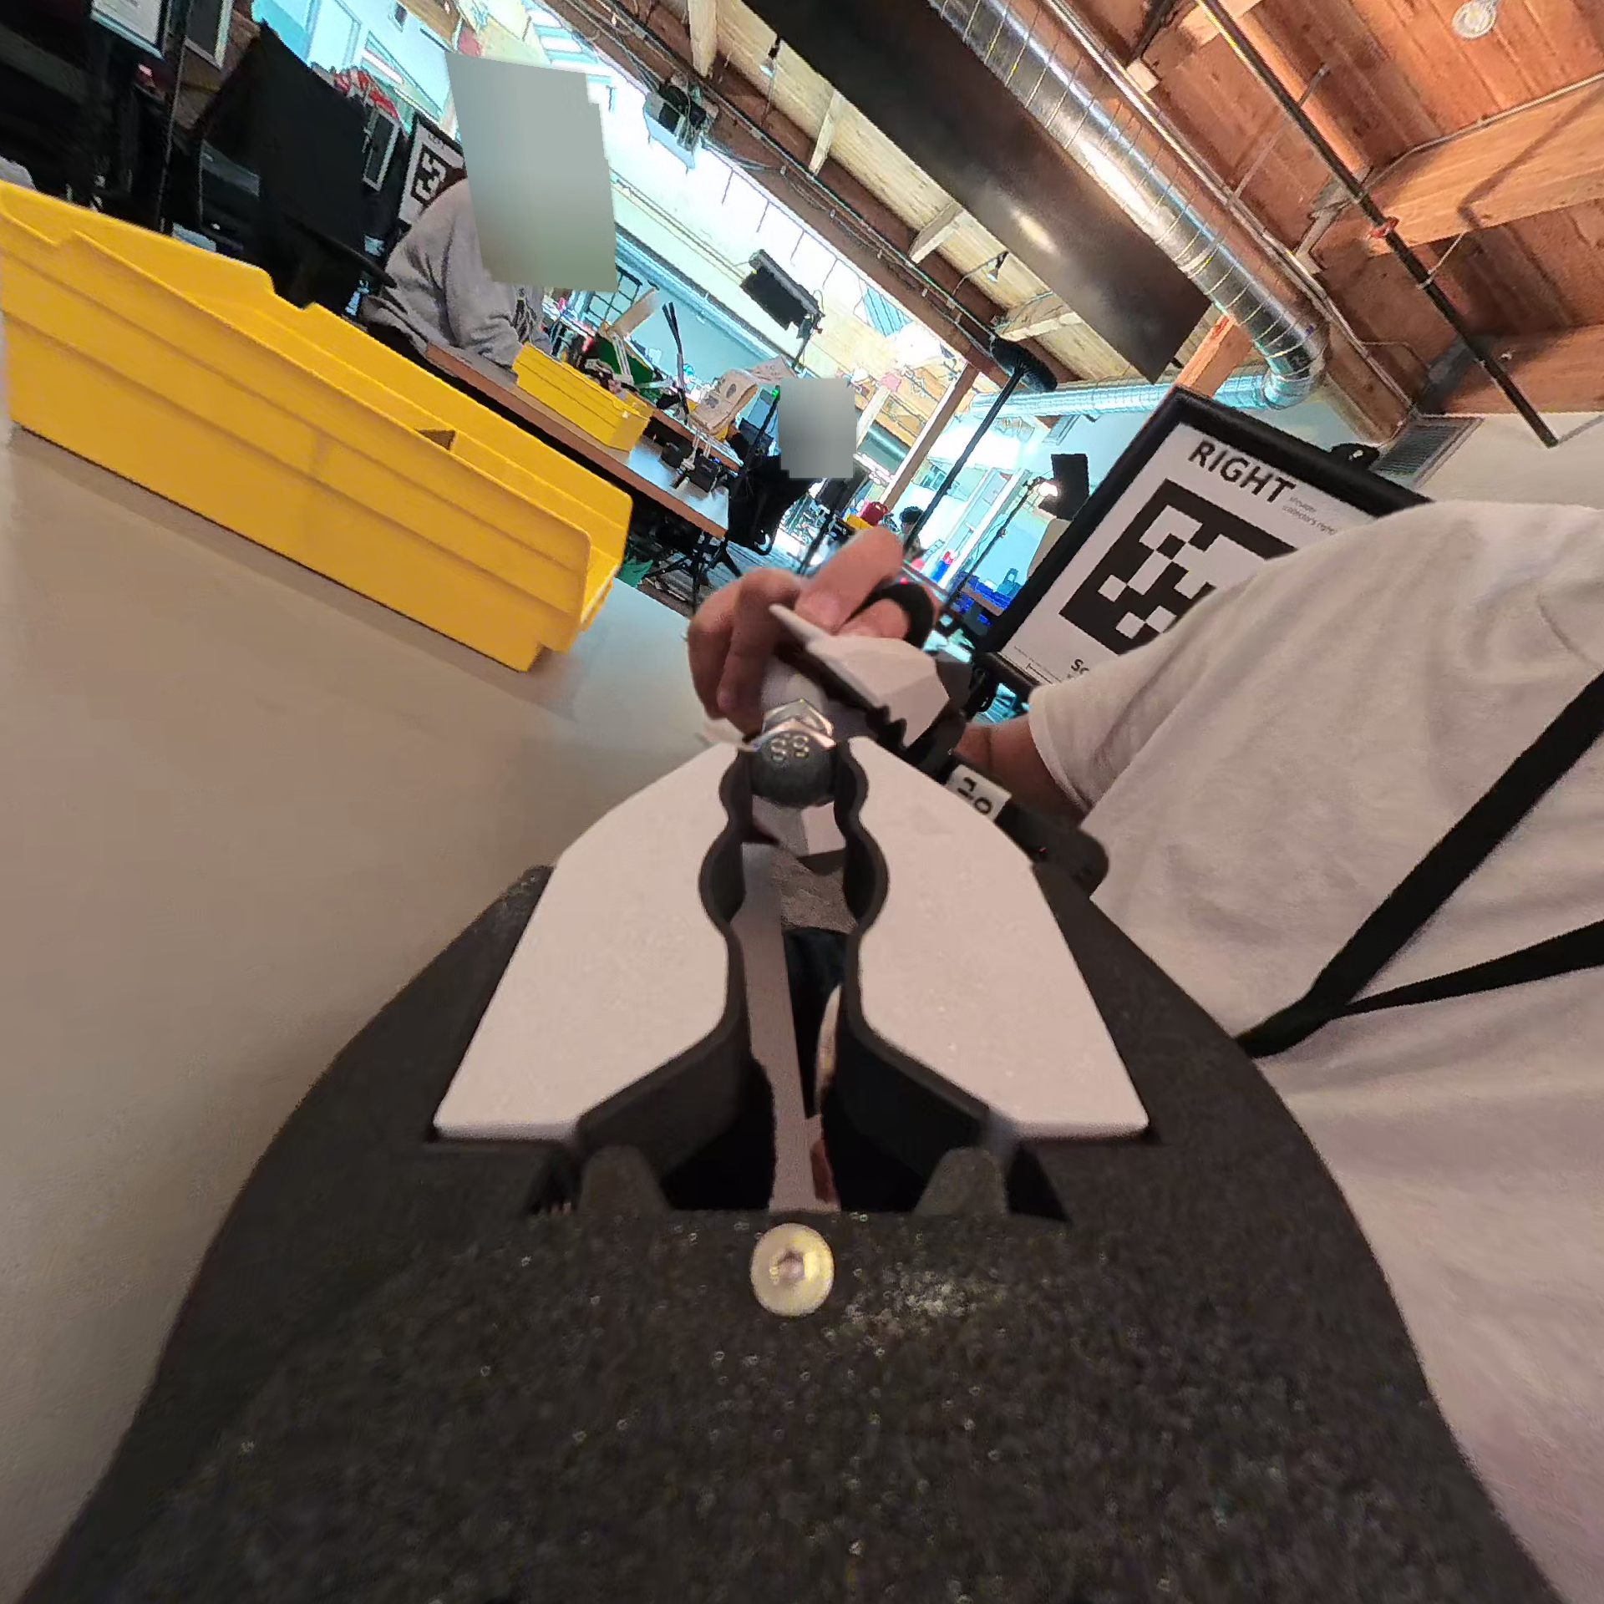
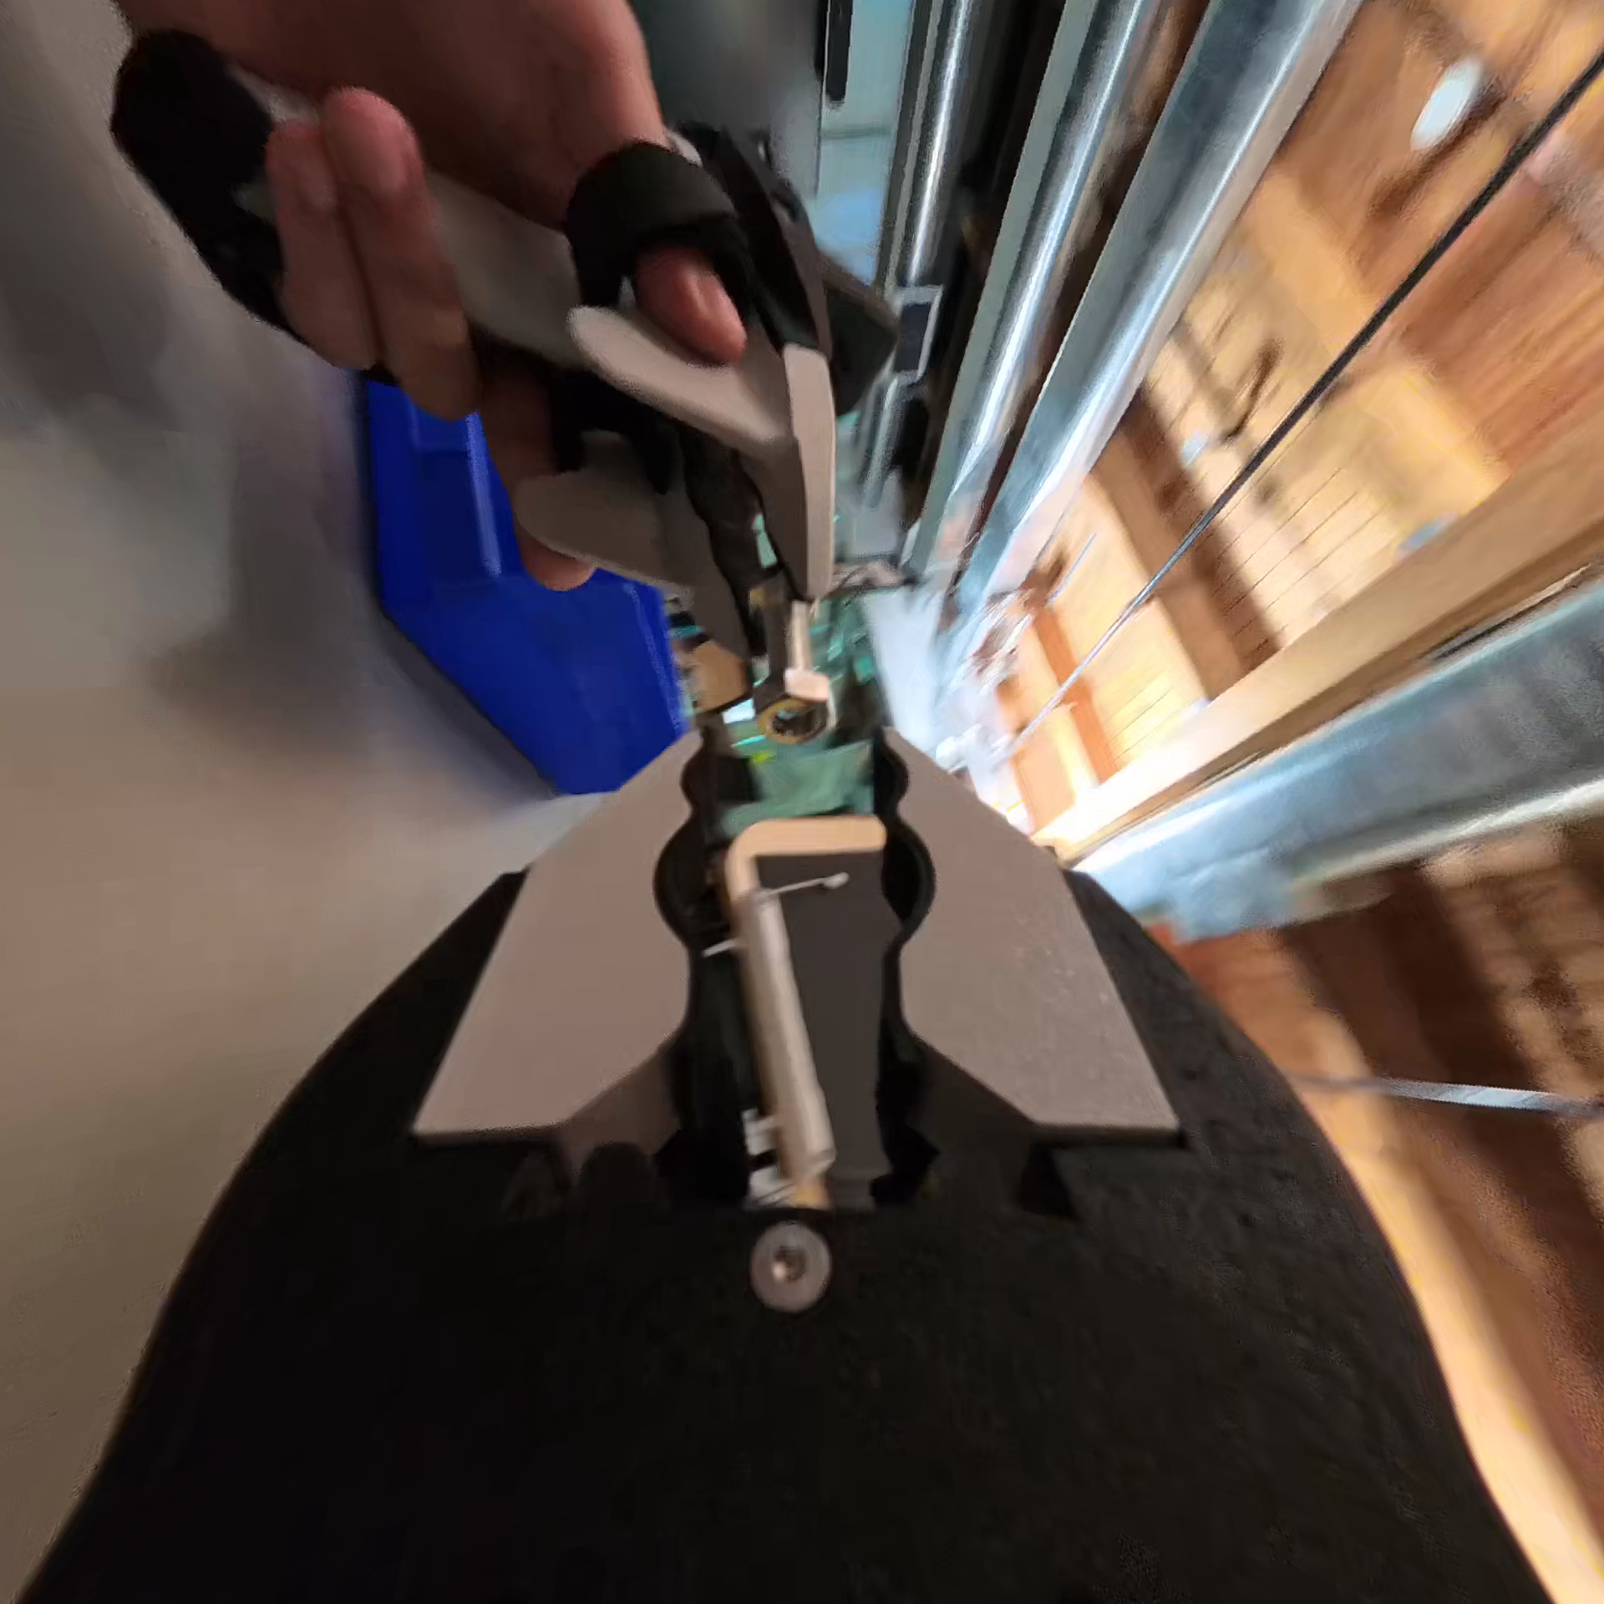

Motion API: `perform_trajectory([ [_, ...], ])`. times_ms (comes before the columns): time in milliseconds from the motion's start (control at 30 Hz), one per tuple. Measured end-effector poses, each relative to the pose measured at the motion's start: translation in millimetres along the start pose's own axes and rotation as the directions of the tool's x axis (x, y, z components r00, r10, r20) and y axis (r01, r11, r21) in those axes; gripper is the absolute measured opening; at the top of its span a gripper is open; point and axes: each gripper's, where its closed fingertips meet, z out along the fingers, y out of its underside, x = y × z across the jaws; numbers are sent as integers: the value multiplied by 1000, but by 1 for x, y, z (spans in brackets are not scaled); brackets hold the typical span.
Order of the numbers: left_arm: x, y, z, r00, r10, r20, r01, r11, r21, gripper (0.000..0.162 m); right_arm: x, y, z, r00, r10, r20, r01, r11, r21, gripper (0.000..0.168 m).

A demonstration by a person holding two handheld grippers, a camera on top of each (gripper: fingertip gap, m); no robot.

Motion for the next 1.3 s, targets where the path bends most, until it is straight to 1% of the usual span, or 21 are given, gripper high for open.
perform_trajectory([
  [33, -2, -3, 1, 1000, 19, 8, -19, 1000, 9, 17, -2, 8, 0, 993, 110, 32, -109, 993, -40, 44],
  [100, -7, -8, 5, 996, 80, 31, -80, 997, 12, 17, -5, 22, -4, 926, 366, 88, -357, 928, -103, 48],
  [133, -10, -10, 7, 990, 130, 52, -130, 991, 12, 17, -8, 28, -6, 857, 500, 126, -481, 863, -153, 52],
  [167, -12, -12, 11, 979, 190, 71, -191, 982, 10, 18, -12, 35, -10, 754, 638, 157, -605, 767, -214, 53],
  [200, -13, -14, 16, 966, 247, 81, -248, 969, 2, 18, -19, 34, -15, 595, 774, 218, -726, 634, -268, 50],
  [267, -13, -15, 27, 938, 339, 75, -339, 941, -15, 17, -35, 14, -34, 124, 911, 394, -866, 294, -406, 49],
  [333, -11, -15, 39, 919, 392, 41, -392, 920, -25, 18, -33, 8, -44, -320, 865, 386, -845, -75, -530, 50],
  [367, -9, -14, 45, 914, 406, 15, -406, 914, -27, 17, -30, 4, -50, -521, 766, 377, -775, -239, -585, 49],
  [400, -7, -14, 52, 909, 417, -14, -417, 909, -28, 17, -23, 0, -56, -682, 631, 371, -683, -365, -633, 48],
  [433, -5, -13, 57, 904, 426, -43, -427, 904, -28, 17, -15, 0, -61, -797, 489, 353, -584, -477, -657, 39],
  [467, -2, -12, 63, 899, 432, -74, -435, 900, -27, 17, -5, 2, -65, -859, 368, 355, -510, -560, -653, 35],
  [500, -1, -10, 68, 895, 435, -100, -440, 898, -32, 17, 1, 7, -68, -885, 303, 353, -465, -613, -638, 35],
  [633, -1, -1, 86, 885, 438, -158, -453, 889, -75, 17, 17, 32, -72, -869, 340, 360, -486, -722, -492, 37],
  [733, -3, 4, 94, 881, 440, -171, -460, 883, -99, 17, 24, 53, -76, -853, 403, 331, -513, -763, -394, 34],
  [900, -7, 10, 95, 872, 468, -144, -486, 863, -136, 18, 20, 50, -76, -836, 454, 308, -548, -718, -429, 27],
  [1000, -7, 9, 88, 874, 471, -118, -484, 865, -132, 18, 16, 47, -68, -833, 470, 292, -553, -699, -453, 17],
  [1067, -9, 7, 81, 880, 468, -85, -475, 869, -135, 18, 16, 48, -61, -796, 529, 296, -605, -667, -435, 17],
  [1133, -9, 4, 73, 904, 421, -73, -427, 896, -120, 18, 17, 44, -53, -680, 658, 324, -728, -553, -404, 17],
  [1167, -7, 3, 69, 922, 380, -75, -387, 916, -110, 18, 17, 42, -49, -568, 748, 344, -813, -444, -377, 17],
  [1233, -5, 2, 60, 954, 290, -80, -297, 950, -98, 18, 14, 37, -44, -217, 904, 368, -944, -98, -314, 18],
  [1300, -2, 2, 52, 980, 172, -100, -180, 980, -78, 18, 14, 31, -38, 200, 912, 359, -927, 295, -233, 17],
])
